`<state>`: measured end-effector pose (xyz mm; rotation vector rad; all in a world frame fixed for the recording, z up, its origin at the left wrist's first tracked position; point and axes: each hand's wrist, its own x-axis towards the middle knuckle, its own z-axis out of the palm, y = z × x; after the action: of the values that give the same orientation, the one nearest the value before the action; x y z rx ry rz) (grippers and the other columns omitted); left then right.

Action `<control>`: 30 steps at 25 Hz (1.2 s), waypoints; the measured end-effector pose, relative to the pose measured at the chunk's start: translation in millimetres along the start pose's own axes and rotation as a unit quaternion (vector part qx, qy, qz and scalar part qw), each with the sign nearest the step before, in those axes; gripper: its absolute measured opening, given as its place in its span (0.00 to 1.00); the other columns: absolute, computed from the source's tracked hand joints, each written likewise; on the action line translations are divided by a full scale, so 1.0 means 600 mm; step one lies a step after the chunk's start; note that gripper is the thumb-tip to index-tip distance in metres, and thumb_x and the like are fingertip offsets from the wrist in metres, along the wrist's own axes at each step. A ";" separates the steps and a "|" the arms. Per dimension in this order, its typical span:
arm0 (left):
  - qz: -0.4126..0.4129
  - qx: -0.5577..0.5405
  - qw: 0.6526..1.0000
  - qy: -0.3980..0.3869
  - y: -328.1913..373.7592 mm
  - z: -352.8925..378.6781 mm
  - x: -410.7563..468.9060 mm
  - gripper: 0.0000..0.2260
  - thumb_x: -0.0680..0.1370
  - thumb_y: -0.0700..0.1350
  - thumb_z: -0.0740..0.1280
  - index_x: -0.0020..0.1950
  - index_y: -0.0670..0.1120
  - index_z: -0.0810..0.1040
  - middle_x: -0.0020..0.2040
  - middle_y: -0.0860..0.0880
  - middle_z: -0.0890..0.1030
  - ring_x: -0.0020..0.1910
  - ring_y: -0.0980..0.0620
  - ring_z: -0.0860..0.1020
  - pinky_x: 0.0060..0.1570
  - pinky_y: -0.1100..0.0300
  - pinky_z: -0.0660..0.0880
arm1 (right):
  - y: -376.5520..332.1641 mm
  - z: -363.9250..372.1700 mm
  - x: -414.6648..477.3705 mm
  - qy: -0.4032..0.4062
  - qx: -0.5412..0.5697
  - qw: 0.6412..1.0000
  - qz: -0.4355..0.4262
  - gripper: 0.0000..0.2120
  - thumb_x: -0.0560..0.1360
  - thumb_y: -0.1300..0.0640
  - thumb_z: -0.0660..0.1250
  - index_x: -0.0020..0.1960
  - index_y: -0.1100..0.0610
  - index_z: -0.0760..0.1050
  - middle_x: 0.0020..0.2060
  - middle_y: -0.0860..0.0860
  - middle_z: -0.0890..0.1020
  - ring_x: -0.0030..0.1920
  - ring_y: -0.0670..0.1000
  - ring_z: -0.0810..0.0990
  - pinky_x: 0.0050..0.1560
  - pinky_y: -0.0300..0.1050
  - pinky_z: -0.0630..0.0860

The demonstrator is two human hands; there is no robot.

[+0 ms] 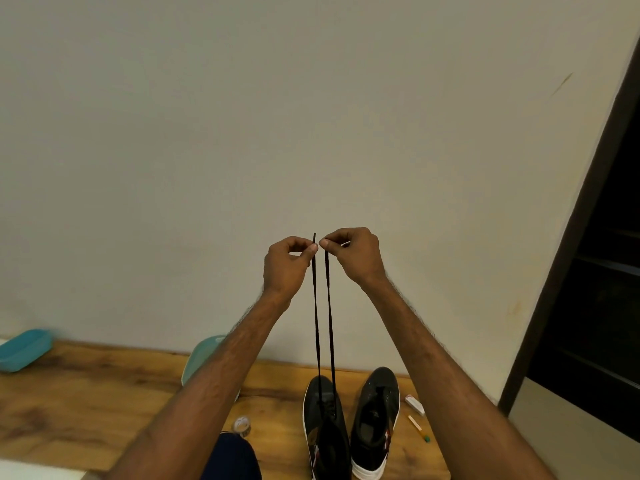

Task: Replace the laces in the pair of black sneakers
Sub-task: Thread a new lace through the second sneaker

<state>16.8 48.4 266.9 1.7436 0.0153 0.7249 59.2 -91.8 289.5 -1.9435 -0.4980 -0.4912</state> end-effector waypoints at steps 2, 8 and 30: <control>-0.010 -0.003 1.000 -0.006 -0.007 0.002 -0.003 0.04 0.77 0.46 0.71 0.50 0.47 0.83 0.46 0.52 0.84 0.46 0.50 0.83 0.51 0.47 0.82 | 0.009 0.003 -0.006 -0.005 -0.007 1.000 0.007 0.05 0.75 0.52 0.74 0.47 0.53 0.85 0.40 0.43 0.84 0.44 0.44 0.83 0.51 0.47 0.81; -0.002 0.026 0.999 -0.021 -0.019 0.000 -0.008 0.06 0.77 0.50 0.71 0.51 0.49 0.82 0.47 0.54 0.84 0.48 0.51 0.82 0.51 0.47 0.81 | 0.017 0.006 -0.008 -0.003 -0.012 1.000 0.008 0.07 0.75 0.51 0.73 0.49 0.53 0.85 0.42 0.45 0.85 0.45 0.45 0.83 0.52 0.46 0.80; -0.045 0.001 0.998 -0.033 -0.018 -0.005 -0.010 0.11 0.71 0.49 0.78 0.49 0.48 0.80 0.39 0.51 0.85 0.37 0.51 0.81 0.37 0.53 0.81 | 0.041 0.025 -0.039 -0.044 0.147 0.988 0.022 0.07 0.79 0.60 0.67 0.50 0.57 0.85 0.42 0.48 0.87 0.46 0.45 0.85 0.54 0.40 0.80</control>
<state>14.5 52.3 254.9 1.7563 0.0478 0.6014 54.8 -90.4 252.6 -1.6926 -0.5497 -0.2864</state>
